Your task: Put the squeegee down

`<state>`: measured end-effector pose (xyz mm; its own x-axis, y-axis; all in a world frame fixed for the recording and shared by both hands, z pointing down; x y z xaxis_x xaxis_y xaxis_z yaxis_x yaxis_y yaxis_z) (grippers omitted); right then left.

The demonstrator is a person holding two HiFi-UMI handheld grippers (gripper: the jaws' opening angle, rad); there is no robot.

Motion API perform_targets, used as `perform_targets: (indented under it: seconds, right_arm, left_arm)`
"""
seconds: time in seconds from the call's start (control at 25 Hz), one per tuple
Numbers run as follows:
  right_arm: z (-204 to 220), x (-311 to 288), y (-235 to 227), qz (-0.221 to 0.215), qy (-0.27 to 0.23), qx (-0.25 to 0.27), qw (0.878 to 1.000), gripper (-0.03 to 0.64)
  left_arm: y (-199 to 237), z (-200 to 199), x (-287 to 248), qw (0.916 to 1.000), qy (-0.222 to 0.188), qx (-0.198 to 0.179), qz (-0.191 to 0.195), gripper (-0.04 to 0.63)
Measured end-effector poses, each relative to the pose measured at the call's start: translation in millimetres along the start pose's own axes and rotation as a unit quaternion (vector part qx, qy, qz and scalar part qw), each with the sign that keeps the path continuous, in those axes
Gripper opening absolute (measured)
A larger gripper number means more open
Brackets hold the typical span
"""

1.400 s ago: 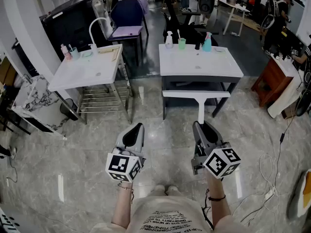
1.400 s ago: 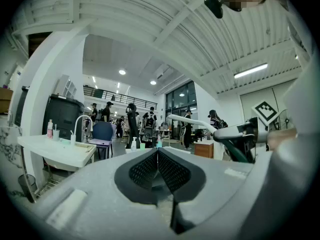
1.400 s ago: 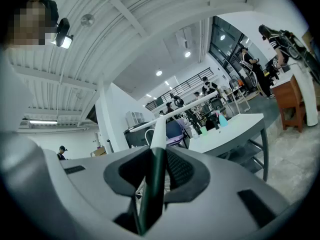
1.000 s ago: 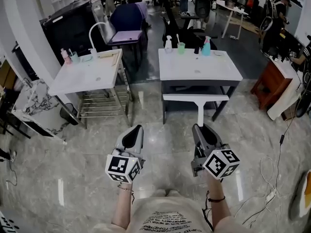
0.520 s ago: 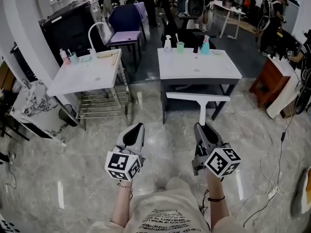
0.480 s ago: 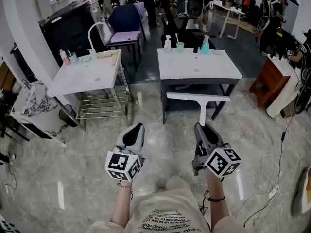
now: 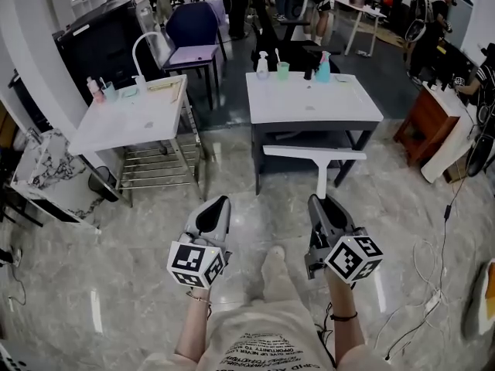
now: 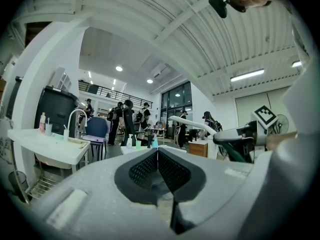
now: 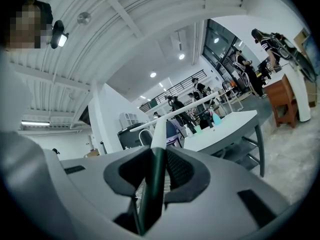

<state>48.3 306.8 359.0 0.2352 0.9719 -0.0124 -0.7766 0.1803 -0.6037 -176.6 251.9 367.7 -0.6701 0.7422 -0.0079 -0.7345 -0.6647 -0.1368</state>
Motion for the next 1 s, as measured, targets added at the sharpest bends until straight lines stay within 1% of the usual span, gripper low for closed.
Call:
perform_targets:
  seconds: [0.24, 0.44, 1.0]
  right_arm:
    - [-4.5, -30.3, -13.6, 0.000, 0.003, -0.011, 1.000, 0.098]
    - [-12.6, -69.3, -29.8, -0.009, 0.012, -0.019, 1.000, 0.098]
    - [-70.0, -187.0, -83.5, -0.022, 0.028, -0.030, 0.999, 0.098]
  left_arm:
    - [17.5, 4.8, -21.9, 0.9999, 0.006, 0.001, -0.008, 0.023]
    - [37.1, 8.2, -53.3, 0.9998, 0.009, 0.004, -0.020, 0.023]
    - [91.1, -4.8, -167.9, 0.9987, 0.007, 0.005, -0.051, 0.023]
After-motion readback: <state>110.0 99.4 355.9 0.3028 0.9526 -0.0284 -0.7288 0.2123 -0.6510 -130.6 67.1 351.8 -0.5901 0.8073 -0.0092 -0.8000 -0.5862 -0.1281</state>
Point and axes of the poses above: the fingertips, and each gripper's own axes: x backward along the fingers, y to its left, z out of its underside, the point moved 3 cm from there along x, backward along the fingers, and after that the axes turned 11 degrees about -x, right-handed, at the moved point
